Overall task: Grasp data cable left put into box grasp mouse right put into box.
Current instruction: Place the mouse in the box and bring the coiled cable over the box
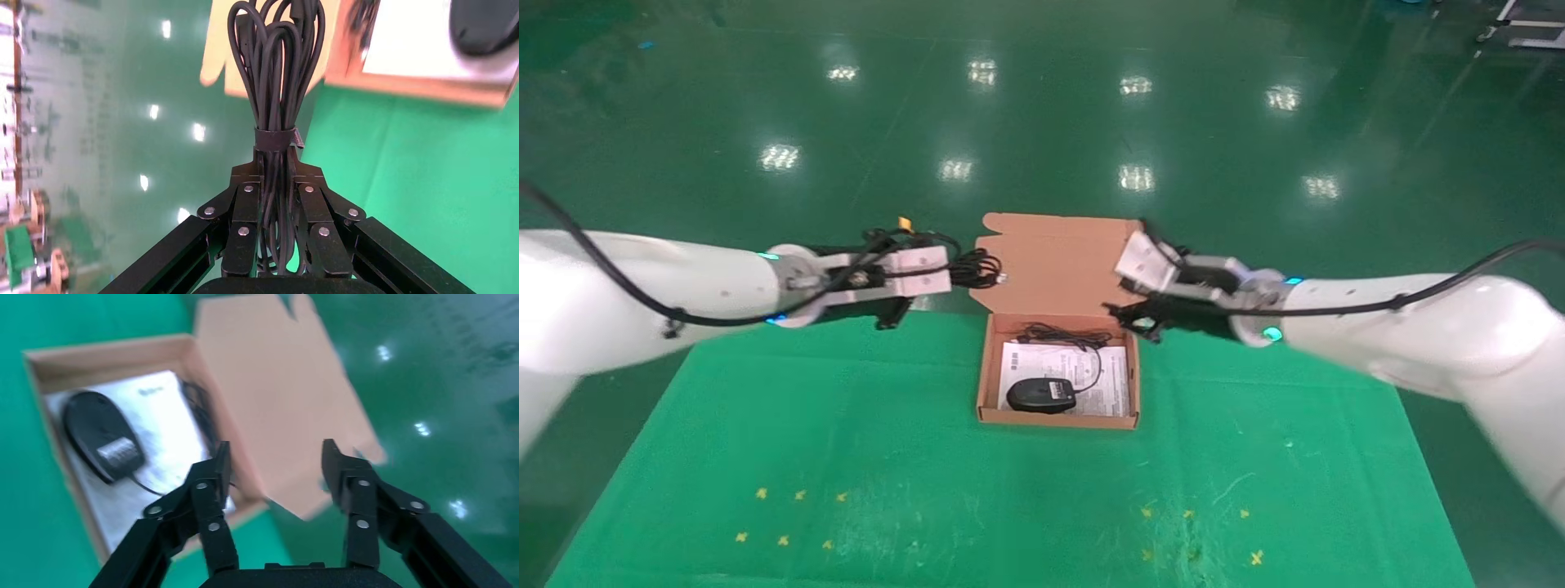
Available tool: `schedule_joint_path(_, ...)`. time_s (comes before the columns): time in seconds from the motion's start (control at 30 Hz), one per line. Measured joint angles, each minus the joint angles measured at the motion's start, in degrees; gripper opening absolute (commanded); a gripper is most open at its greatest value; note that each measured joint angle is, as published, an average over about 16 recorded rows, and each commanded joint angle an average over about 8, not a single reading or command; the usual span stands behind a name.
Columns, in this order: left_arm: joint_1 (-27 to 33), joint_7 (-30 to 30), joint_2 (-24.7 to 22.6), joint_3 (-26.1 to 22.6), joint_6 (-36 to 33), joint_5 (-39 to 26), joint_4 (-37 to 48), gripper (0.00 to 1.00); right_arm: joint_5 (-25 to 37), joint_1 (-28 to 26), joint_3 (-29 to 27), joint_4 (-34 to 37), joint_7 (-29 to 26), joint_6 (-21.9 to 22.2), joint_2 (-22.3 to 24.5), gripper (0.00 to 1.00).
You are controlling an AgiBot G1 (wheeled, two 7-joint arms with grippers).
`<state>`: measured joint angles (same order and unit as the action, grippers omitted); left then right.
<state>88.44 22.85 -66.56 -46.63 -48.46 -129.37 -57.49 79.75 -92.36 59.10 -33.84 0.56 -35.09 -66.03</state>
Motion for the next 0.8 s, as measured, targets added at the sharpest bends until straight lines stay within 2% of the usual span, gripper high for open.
schedule_joint_path(0.43, -2.5, -11.7, -10.3, -4.0, 10.9, 8.2, 14.1, 0.0, 4.5, -1.3, 1.4, -13.8, -8.8, 0.3, 12.8, 1.0)
schedule_joint_path(0.8, -4.2, -17.5, -12.1, -13.0, 17.9, 19.4, 17.7, 0.0, 9.4, -1.2, 2.9, -24.4, -18.2, 1.0, 20.6, 1.0)
